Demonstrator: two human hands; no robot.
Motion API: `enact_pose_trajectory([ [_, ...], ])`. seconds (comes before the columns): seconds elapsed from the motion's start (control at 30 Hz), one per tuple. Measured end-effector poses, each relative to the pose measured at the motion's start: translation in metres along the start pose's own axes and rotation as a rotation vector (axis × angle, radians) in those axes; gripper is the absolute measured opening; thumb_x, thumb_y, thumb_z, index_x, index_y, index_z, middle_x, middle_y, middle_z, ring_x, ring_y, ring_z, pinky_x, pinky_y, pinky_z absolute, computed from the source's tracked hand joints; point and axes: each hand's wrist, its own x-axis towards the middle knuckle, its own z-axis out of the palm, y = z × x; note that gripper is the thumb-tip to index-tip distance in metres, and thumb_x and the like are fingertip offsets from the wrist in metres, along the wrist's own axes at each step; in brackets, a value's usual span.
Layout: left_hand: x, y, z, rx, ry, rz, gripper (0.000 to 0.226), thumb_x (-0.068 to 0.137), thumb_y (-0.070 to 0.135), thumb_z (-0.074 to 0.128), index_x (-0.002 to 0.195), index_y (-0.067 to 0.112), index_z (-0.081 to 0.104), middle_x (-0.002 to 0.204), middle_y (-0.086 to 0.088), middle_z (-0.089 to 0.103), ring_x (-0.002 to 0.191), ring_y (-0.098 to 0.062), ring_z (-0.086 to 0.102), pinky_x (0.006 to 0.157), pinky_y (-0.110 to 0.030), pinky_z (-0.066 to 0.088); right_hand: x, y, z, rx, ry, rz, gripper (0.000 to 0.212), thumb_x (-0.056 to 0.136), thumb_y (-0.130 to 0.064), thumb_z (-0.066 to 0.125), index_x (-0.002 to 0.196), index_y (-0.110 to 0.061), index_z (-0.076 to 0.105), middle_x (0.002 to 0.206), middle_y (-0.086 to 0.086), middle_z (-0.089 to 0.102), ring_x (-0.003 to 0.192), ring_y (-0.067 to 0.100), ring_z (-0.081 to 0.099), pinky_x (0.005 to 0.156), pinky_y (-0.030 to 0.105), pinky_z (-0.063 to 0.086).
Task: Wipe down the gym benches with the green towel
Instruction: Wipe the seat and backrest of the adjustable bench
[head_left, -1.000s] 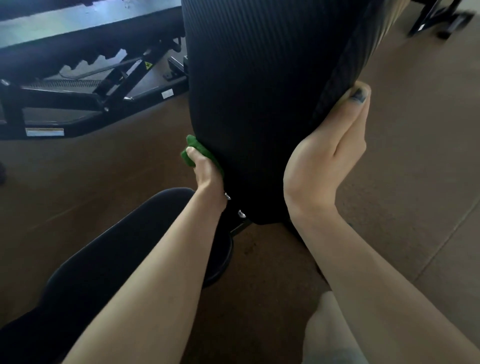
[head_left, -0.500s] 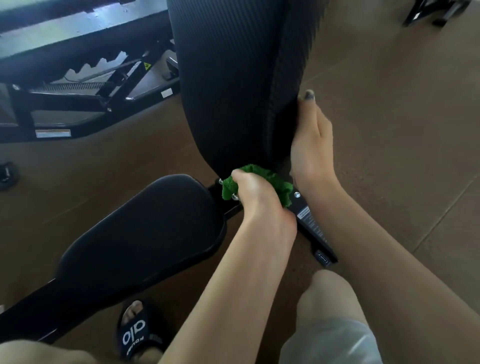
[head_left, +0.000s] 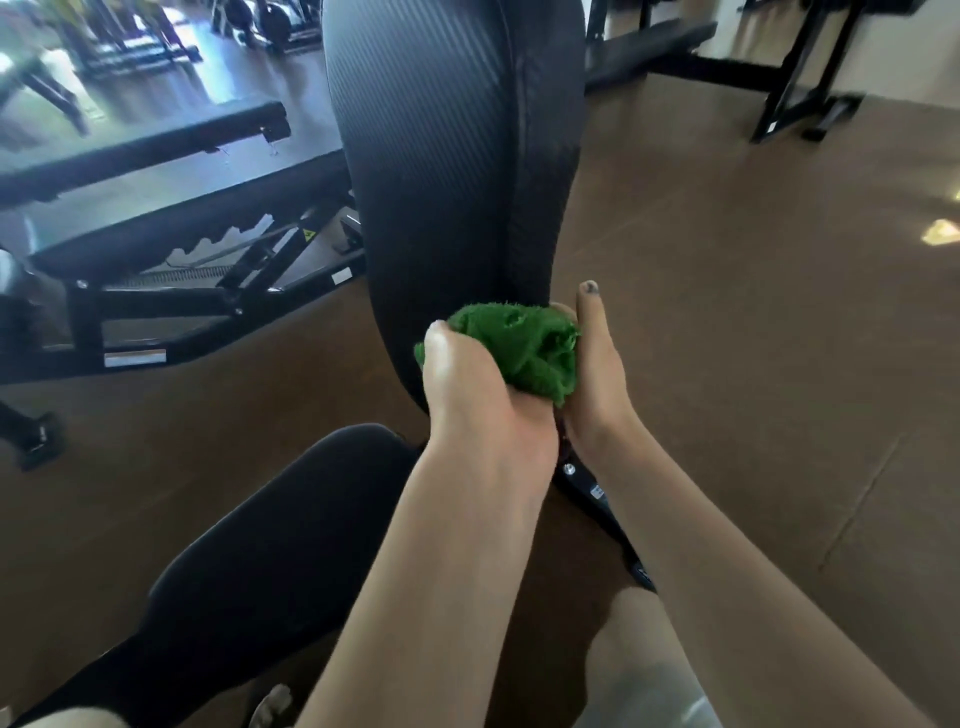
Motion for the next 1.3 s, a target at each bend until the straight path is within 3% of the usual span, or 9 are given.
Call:
enact_pose_trajectory([
  [0.1,-0.009,0.005,-0.017,-0.072,-0.026,-0.109,0.048,0.105,0.025,0.029,0.126,0.003,0.067,0.120,-0.027,0.071,0.115,-0.047,0.066,0.104,-0.059,0.049,0.000,-0.001,0.005,-0.033,0.038,-0.005,0.062,0.109,-0.058,0.024,0.101,-0.029,0.078,0.107,0.000,0.081,0.106,0.019,0.074,0.107,0.047,0.053],
  [0.3,-0.001,0.012,-0.022,0.162,0.044,-0.221,0.050,0.105,0.025,0.029,0.131,0.005,0.067,0.119,-0.024,0.073,0.110,-0.041,0.069,0.092,-0.053,0.055,-0.002,0.001,0.009,-0.076,0.098,-0.007,0.064,0.101,-0.066,0.027,0.101,-0.032,0.082,0.107,-0.003,0.081,0.107,0.019,0.074,0.107,0.049,0.052],
  [0.47,-0.003,0.010,-0.092,0.481,0.221,-0.238,0.048,0.107,0.032,0.034,0.131,0.001,0.062,0.104,-0.020,0.078,0.084,-0.035,0.078,0.070,-0.041,0.061,-0.004,0.002,0.014,-0.069,0.121,0.014,0.065,0.097,-0.067,0.027,0.101,-0.033,0.081,0.110,-0.007,0.080,0.111,0.018,0.071,0.111,0.050,0.048],
  [0.57,0.022,0.023,-0.120,0.504,0.356,-0.039,0.062,0.106,0.059,0.027,0.131,0.008,0.051,0.102,-0.022,0.078,0.092,-0.040,0.076,0.090,-0.053,0.059,-0.003,0.002,0.020,-0.087,0.153,0.045,0.070,0.085,-0.073,0.027,0.107,-0.032,0.080,0.115,-0.003,0.078,0.113,0.024,0.070,0.113,0.054,0.045],
  [0.67,0.036,0.029,-0.098,0.560,0.349,0.251,0.064,0.103,0.066,0.031,0.150,0.025,0.043,0.132,-0.009,0.066,0.116,-0.031,0.066,0.106,-0.051,0.051,-0.001,0.004,0.021,-0.093,0.180,0.047,0.076,0.083,-0.074,0.026,0.116,-0.028,0.077,0.120,-0.002,0.076,0.116,0.023,0.069,0.116,0.054,0.042],
  [0.87,0.032,-0.039,-0.039,0.912,-0.066,0.897,0.080,0.100,0.066,0.032,0.165,0.022,0.014,0.173,0.004,0.005,0.158,-0.009,0.002,0.130,-0.042,0.007,-0.003,0.010,0.014,-0.108,0.140,-0.075,0.068,0.105,-0.060,0.024,0.101,-0.025,0.081,0.103,0.001,0.081,0.104,0.021,0.074,0.105,0.053,0.052],
  [0.97,0.052,-0.053,-0.073,0.968,-0.114,0.956,0.089,0.098,0.073,0.027,0.165,0.015,0.016,0.173,-0.001,0.008,0.159,-0.012,0.006,0.129,-0.047,0.012,-0.003,0.013,0.013,-0.029,0.092,-0.076,0.066,0.105,-0.058,0.024,0.119,-0.019,0.076,0.114,0.005,0.079,0.113,0.021,0.073,0.110,0.050,0.050],
  [1.17,0.069,-0.060,-0.120,0.845,-0.007,0.694,0.071,0.092,0.068,0.035,0.156,0.045,0.017,0.165,0.004,0.028,0.151,-0.011,0.030,0.126,-0.042,0.027,-0.001,0.016,0.017,-0.062,0.098,-0.011,0.073,0.092,-0.070,0.028,0.139,-0.029,0.065,0.136,-0.006,0.070,0.129,0.016,0.062,0.118,0.046,0.042],
  [1.3,0.093,-0.039,-0.116,0.694,0.208,0.373,0.083,0.095,0.070,0.036,0.164,0.031,0.011,0.166,0.001,0.027,0.152,-0.023,0.030,0.125,-0.046,0.026,-0.001,0.012,0.016,-0.106,0.092,0.035,0.074,0.097,-0.070,0.022,0.146,-0.028,0.059,0.144,-0.006,0.064,0.136,0.017,0.056,0.122,0.047,0.037],
])
